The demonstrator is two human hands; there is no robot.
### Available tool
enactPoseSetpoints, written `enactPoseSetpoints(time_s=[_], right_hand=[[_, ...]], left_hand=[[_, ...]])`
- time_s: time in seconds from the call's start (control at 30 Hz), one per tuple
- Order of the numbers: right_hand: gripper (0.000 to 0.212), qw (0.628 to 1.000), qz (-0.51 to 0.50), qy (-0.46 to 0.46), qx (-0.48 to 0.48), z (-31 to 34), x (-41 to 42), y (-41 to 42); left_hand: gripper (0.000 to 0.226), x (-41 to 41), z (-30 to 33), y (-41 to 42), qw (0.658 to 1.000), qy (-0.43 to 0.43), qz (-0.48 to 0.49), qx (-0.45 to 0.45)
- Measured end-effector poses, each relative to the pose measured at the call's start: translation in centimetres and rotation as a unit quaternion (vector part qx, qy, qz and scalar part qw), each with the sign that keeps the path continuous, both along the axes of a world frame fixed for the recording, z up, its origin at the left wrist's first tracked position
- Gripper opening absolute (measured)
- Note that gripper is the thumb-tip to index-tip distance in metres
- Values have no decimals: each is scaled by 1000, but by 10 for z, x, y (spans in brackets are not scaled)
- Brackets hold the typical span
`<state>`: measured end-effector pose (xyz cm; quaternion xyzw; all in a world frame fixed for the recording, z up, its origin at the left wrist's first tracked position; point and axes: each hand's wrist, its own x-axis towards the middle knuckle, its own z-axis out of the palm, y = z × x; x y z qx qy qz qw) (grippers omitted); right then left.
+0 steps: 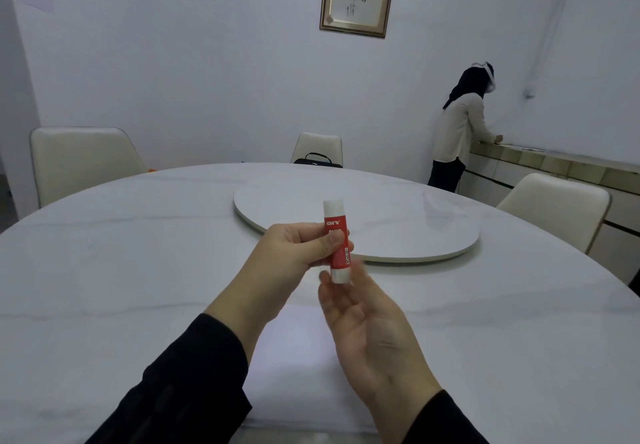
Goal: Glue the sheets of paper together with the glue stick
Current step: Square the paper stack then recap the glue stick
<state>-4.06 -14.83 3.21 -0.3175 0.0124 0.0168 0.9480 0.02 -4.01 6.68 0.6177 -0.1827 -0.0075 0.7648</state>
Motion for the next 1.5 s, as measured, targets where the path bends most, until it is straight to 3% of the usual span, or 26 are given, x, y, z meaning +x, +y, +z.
enactPoseSetpoints(time_s=[0.1, 0.2, 0.33, 0.47, 0.6, 0.7, 0.77, 0.9, 0.97, 1.07, 1.1, 1.17, 1.23, 1.33, 1.47, 1.5], right_hand=[[32, 998, 23, 52, 19, 4, 0, -1], [15, 1000, 11, 25, 9, 2, 1, 0], [25, 998, -52, 3, -36, -4, 4, 0], [25, 999, 14, 34, 7, 1, 3, 0], [16, 999, -40, 34, 0, -5, 7, 2], [7, 995, -96, 32, -23, -9, 7, 5], [22, 990, -124, 22, -58, -8, 6, 7], [28, 977, -113, -7, -182, 14, 19, -13], [29, 914, -150, 2, -377, 25, 46, -31], [42, 695, -148, -64, -701, 18, 93, -42], [46, 632, -115, -99, -760, 8, 109, -42], [54, 551, -30, -165, -817, -17, 135, -37], [55, 510, 17, -210, -834, -39, 152, -33], [34, 482, -43, -208, -850, -50, 163, -31], [38, 485, -106, -191, -847, -49, 149, -34], [36, 505, -109, -175, -838, -45, 143, -35]], left_hand=[[30, 2, 1, 2, 1000, 3, 6, -5], [31, 3, -1, 4, 1000, 3, 3, -5], [32, 3, -5, 0, 999, 1, 7, 31], [33, 5, -6, 1, 1000, 4, 10, 19], [35, 5, -8, 0, 999, -4, 19, 36], [34, 5, -9, -1, 998, -6, 39, 45], [31, 5, -9, 0, 998, -7, 43, 44], [23, 14, -11, 9, 998, 6, 53, -20], [15, 19, -14, 16, 997, 26, 58, -33], [15, 22, -18, 19, 998, 42, 48, -11], [16, 23, -19, 19, 998, 44, 47, -13], [18, 24, -19, 17, 998, 41, 36, -22], [19, 25, -19, 17, 998, 40, 27, -29], [17, 28, -22, 16, 998, 44, 34, -29], [16, 29, -24, 15, 999, 44, 26, -20], [16, 28, -25, 15, 999, 43, 23, -17]])
